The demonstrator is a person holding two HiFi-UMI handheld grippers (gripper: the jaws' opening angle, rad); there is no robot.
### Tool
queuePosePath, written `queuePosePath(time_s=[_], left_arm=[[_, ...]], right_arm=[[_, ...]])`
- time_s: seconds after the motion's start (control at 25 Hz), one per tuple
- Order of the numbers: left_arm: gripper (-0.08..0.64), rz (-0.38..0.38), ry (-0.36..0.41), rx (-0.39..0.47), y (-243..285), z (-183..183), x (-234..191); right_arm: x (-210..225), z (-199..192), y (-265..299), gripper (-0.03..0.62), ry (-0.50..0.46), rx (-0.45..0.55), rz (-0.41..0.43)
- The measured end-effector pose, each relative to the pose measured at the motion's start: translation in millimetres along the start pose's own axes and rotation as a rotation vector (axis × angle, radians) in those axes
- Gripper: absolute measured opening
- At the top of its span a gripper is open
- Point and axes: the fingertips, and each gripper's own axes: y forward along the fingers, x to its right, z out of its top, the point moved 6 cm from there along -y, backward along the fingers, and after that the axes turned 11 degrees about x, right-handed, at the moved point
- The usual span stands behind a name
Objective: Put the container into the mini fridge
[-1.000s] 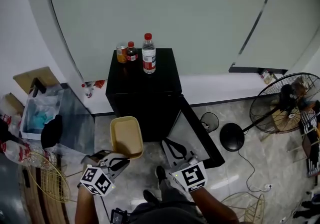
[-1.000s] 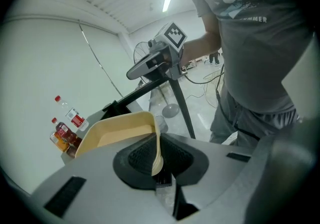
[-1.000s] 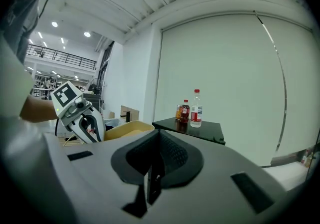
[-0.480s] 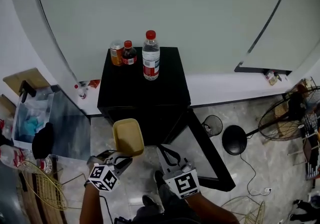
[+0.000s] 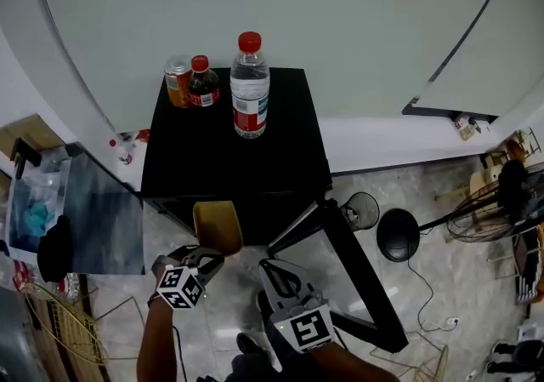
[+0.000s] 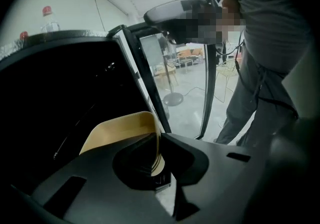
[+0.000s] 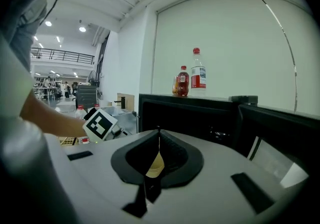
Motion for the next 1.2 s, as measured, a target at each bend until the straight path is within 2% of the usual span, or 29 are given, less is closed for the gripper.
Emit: queuePosePath(time_s=[0.28, 0.64, 1.08, 1.2], left_arm=[[0.041, 0.006, -0.065, -0.010, 39.6, -38.4, -21.0], [0.041, 0.025, -0.120, -0.031, 76.7, -67.7, -43.2], [0.041, 0.112, -0.164, -0.015, 112.0, -77.2, -74.4], [0.041, 0.173, -0.199, -0.020, 118.3, -76.5, -84.4]], right_arm=[[1.5, -19.1, 10.3, 0.028, 0.014, -0.034, 0.020], [3.6, -46.7, 15.1, 0.028, 0.043, -0.074, 0.028], [3.7, -70.0, 17.4, 0.028, 0.058, -0.124, 0.042], [5.0, -73.0, 18.0, 0.028, 0.062, -0.130, 0.039]])
